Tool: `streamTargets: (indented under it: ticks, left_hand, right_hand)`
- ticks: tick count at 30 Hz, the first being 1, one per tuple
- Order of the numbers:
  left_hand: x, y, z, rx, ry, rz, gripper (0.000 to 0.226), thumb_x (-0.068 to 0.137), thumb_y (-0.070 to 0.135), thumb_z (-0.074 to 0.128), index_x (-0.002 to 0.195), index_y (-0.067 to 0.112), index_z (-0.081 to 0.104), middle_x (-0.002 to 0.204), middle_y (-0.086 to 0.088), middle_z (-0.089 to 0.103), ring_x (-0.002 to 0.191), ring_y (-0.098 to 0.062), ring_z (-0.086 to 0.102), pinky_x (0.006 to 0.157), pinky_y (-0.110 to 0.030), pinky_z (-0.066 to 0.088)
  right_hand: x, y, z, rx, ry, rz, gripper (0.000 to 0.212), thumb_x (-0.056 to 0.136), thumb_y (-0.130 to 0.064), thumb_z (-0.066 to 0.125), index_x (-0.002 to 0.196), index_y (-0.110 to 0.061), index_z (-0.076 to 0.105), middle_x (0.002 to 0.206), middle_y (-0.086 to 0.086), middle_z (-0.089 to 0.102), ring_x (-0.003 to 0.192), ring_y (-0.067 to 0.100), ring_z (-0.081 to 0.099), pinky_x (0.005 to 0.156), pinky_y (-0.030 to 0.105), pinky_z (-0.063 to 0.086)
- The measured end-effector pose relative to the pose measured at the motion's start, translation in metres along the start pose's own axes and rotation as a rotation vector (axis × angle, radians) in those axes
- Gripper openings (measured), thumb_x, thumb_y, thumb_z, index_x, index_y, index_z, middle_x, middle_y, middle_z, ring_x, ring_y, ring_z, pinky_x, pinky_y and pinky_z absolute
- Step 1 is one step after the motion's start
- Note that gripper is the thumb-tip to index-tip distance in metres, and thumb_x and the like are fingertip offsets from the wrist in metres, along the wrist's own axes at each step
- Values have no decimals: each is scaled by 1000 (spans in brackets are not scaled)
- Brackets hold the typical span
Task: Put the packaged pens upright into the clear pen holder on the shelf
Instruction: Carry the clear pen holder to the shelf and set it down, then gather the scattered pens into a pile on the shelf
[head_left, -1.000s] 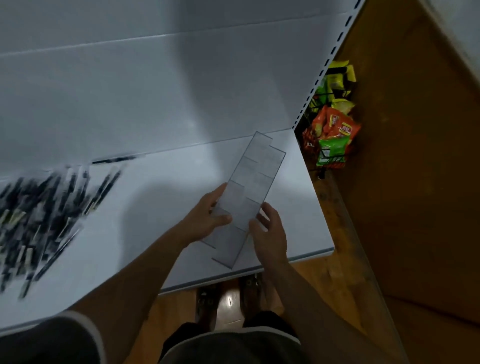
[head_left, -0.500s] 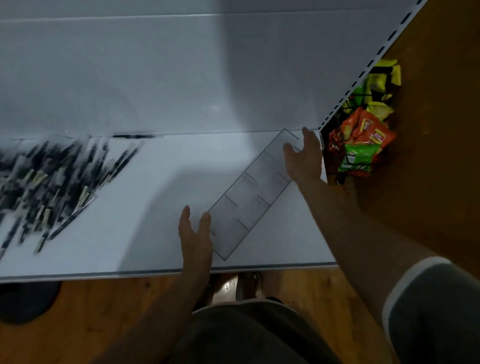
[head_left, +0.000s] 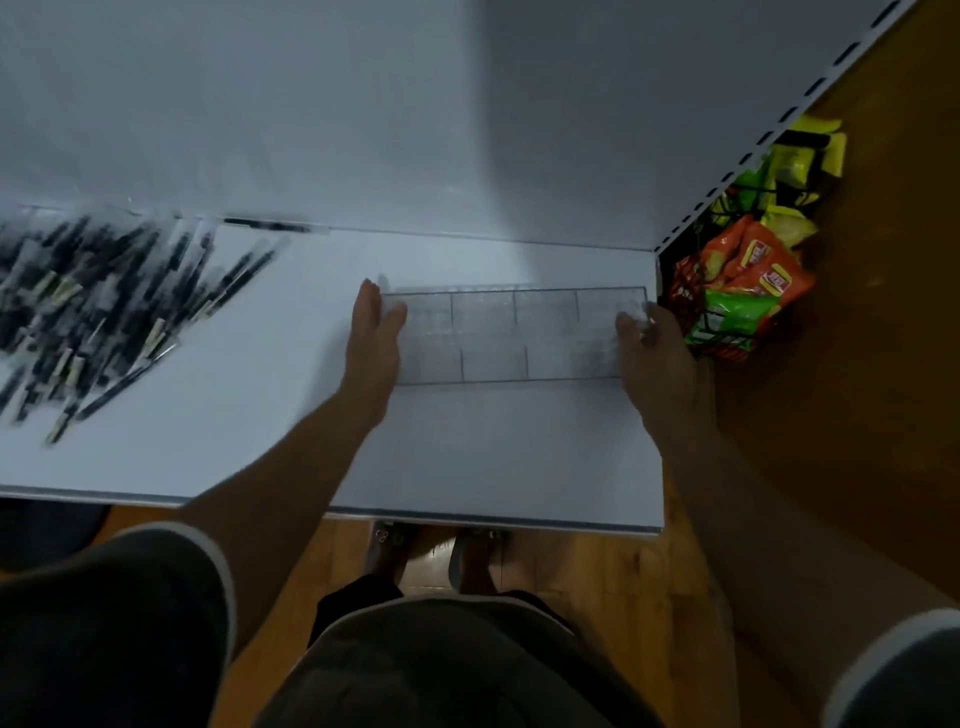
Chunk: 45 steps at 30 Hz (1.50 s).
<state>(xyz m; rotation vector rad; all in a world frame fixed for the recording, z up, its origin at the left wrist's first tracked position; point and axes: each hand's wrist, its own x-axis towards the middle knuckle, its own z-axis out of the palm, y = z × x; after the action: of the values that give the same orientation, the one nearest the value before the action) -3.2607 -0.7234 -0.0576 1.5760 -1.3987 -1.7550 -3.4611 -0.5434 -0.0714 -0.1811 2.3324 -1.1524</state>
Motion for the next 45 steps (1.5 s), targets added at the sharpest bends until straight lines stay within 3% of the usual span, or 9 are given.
streamTargets:
  ticks: [3,7,14,18,23,31,36,40,45]
  left_hand:
    - [-3,-2,-2,18,-9,-28,59,101,23,46,153,18,20,158,4,23,143,-11,25,111,-25,21]
    - [-12,-8,-2,6,-37,-40,55,102,22,46,152,21,24,156,6,26,140,-8,29,104,-19,24]
    - [-13,-12,-10,120,-119,-11,63,101,26,48,154,24,13,160,3,18,145,-11,21,107,-24,20]
    - [-16,-13,-13,155,-140,-11,63,101,30,47,155,23,14,159,2,20,145,-12,22,109,-24,19]
    - [-18,-9,-13,210,-168,4,65,102,32,44,154,23,7,161,0,13,146,-13,17,104,-23,18]
    - [-22,-13,-14,215,-125,25,57,102,30,44,153,19,20,158,3,25,142,-13,26,107,-23,22]
    - [-25,-8,-18,276,-141,62,43,101,31,45,142,15,43,139,6,49,128,-12,43,99,-23,29]
    - [-27,2,-35,448,-131,67,55,101,40,43,150,17,30,152,3,36,138,-15,35,103,-24,23]
    - [-26,19,-87,867,-171,155,62,97,51,42,148,16,36,153,-4,37,139,-23,36,114,-36,26]
  right_hand:
    - [-10,9,1,56,10,35,49,100,-29,52,145,-12,41,129,1,50,123,12,44,96,15,32]
    - [-18,10,5,165,36,25,56,100,-23,52,151,-14,30,154,4,36,142,18,32,113,24,28]
    - [-17,9,-1,200,-55,-2,60,101,-17,51,153,-20,23,158,-3,26,144,12,24,104,16,22]
    - [-15,9,-6,156,-121,-2,63,101,-20,51,155,-21,18,160,-2,22,137,7,25,103,19,23]
    - [-18,15,-13,99,-194,12,68,102,-24,48,156,-22,8,163,0,12,148,19,16,107,23,17]
    - [-27,21,-14,145,-183,75,66,102,-20,48,156,-23,11,162,0,16,148,19,17,105,22,19]
    - [-31,17,-16,121,-173,70,67,100,-22,52,156,-20,14,161,2,19,147,19,20,113,29,21]
    - [-30,3,-22,-135,-132,-26,66,100,-34,51,154,-10,21,159,8,24,146,25,23,119,34,19]
    - [-44,-28,-15,-653,-120,-215,65,101,-46,38,152,-7,25,159,16,23,146,32,19,119,44,19]
